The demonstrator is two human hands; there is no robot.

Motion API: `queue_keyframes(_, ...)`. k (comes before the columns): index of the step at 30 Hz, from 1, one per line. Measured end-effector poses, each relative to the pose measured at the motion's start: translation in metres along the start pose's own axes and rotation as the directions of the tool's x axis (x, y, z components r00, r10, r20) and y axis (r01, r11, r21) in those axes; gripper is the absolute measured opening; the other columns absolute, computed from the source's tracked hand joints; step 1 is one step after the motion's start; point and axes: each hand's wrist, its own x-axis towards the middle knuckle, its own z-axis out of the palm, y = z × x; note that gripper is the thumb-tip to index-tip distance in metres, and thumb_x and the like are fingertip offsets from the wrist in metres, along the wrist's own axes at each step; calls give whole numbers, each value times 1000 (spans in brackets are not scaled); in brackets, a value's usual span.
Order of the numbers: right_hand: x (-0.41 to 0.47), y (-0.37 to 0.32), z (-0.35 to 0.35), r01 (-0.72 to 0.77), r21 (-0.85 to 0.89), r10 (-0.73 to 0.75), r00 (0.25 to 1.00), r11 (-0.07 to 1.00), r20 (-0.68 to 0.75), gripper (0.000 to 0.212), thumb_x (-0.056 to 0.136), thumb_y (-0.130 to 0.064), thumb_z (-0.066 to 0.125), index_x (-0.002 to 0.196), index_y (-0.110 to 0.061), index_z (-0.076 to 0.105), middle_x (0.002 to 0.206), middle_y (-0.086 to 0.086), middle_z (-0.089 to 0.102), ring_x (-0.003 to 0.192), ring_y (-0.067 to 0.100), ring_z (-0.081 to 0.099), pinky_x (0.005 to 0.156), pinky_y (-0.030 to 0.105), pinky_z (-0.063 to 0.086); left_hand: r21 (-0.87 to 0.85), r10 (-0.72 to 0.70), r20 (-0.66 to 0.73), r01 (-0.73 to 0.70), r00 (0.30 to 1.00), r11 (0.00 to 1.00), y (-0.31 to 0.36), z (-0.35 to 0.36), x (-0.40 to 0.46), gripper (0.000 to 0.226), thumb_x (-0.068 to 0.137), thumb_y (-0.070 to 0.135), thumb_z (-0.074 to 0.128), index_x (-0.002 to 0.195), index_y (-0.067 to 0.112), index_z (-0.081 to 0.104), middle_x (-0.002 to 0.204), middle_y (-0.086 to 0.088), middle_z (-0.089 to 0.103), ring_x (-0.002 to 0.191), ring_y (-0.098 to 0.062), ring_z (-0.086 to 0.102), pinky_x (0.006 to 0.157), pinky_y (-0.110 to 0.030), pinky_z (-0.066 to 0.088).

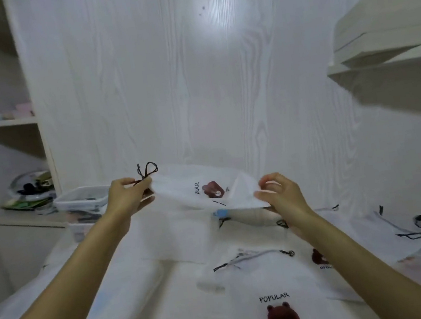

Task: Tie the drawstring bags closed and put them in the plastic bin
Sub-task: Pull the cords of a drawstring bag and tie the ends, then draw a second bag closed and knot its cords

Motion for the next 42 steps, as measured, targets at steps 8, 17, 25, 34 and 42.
queue_keyframes(8,50,8,84,104,-158,-106,994,982,-5,33,89,-2,57,119,-12,64,125,2,62,114,15,57,100,23,43,77,36,-29,-34,999,996,1,-6,66,35,80,-5,68,112,5,62,104,-11,59,84,-18,56,86,-29,46)
queue_keyframes(17,75,37,96,239,-738,-18,955,631,295,36,93,-48,47,120,-32,63,144,-6,40,137,17,24,112,33,17,919,124,184,-215,975,331,-40,-38,105,60,85,35,67,139,22,45,148,-12,39,135,-31,36,110,-42,31)
queue_keyframes(25,61,32,66,344,-575,-227,937,743,267,21,94,-27,54,108,-27,69,129,-3,51,125,13,33,95,17,22,893,226,297,-354,928,277,-29,-13,67,31,87,33,64,117,27,65,128,-6,61,118,-26,54,94,-35,45)
queue_keyframes(34,9,68,-23,203,-668,39,944,716,329,25,97,-14,47,113,-21,63,114,-7,62,109,13,54,95,25,41,695,18,607,-542,794,472,-51,63,-48,19,89,24,58,99,32,71,95,14,68,93,-9,66,85,-26,49)
queue_keyframes(42,-11,96,-45,288,-942,218,921,171,321,40,96,-37,43,135,-27,47,129,4,44,125,24,34,105,37,25,821,-295,571,-529,766,215,-113,77,-59,51,91,44,56,137,25,44,130,6,56,120,-15,50,94,-28,41)
